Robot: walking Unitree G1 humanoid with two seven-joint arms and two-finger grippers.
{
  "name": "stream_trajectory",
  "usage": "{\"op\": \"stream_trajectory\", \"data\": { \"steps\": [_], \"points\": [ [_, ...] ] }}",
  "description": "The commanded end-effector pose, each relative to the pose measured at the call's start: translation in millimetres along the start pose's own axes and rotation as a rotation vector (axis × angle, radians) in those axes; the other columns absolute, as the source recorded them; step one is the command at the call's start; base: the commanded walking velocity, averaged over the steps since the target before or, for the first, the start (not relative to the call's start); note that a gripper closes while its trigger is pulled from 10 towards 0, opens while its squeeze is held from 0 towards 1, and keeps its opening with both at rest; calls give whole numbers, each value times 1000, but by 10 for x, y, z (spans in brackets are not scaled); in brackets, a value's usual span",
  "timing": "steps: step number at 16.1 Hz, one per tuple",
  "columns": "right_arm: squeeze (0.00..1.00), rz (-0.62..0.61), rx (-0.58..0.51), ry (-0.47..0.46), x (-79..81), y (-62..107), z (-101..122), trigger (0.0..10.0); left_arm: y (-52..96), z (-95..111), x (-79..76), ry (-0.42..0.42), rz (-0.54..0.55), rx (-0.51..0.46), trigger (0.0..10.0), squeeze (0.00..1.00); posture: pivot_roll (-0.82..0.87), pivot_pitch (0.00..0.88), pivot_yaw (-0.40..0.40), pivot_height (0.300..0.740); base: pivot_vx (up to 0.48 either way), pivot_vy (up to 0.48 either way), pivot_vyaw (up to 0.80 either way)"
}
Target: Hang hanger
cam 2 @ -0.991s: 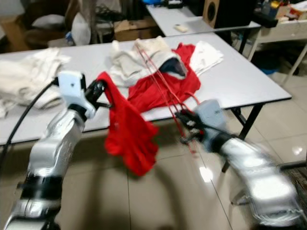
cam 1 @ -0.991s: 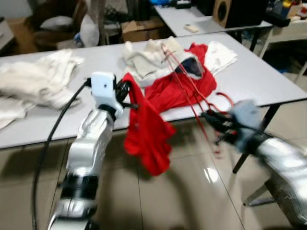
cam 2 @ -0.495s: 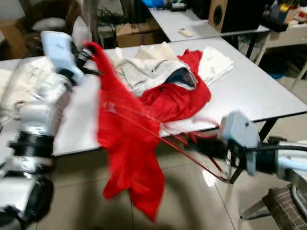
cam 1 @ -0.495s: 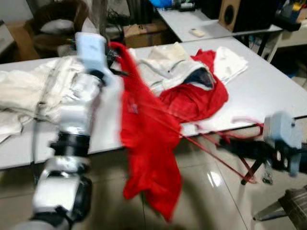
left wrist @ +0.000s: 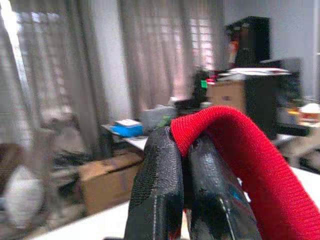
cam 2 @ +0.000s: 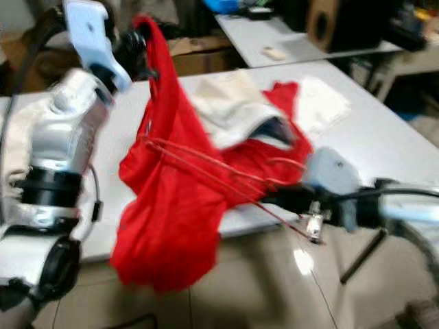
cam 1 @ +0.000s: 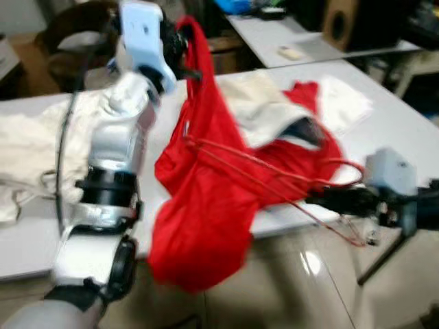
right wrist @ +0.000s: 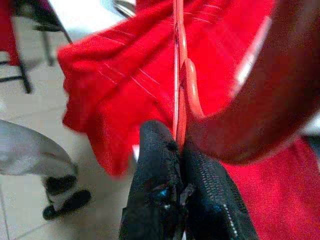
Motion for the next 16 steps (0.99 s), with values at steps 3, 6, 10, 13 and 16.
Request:
{"op": "stream_trajectory", "data": {
  "steps": [3, 6, 10, 13, 16],
  "points": [
    [0, 17, 19, 38, -109, -54, -8, 10000, -16, 239, -107, -5, -41, -53, 10000, 0, -140, 0, 72, 740, 367, 0, 0],
    [0, 17, 59, 105, -407, -238, -21, 10000, 58, 542, -333, -33, -186, -103, 10000, 0, -129, 0, 59, 740, 0, 0, 0],
    [0, 15, 161, 180, -719, -332, -107, 10000, 146, 702, -492, -68, -286, -116, 10000, 0, -121, 0, 53, 740, 0, 0, 0],
    [0, -190, 220, 319, -1353, -401, 83, 10000, 208, 826, -581, -49, -346, -152, 10000, 0, -114, 0, 46, 740, 0, 0, 0],
    [0, -903, 95, 409, -2288, 54, 871, 10000, 272, 978, -573, 5, -352, -220, 10000, 0, -98, 0, 26, 740, 0, 0, 0]
  ]
}}
Point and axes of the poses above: a point about 5 cm out from each wrist's last joint towards the gripper, its own y axis pointing back from the gripper into the wrist, its own z axis along the axis of the wrist's last joint, x = y × z, the point moved 3 cm from there along -y, pointing out of the wrist towards the gripper, and after that the axes turned 8 degrees about y, right-handed, at the moved point
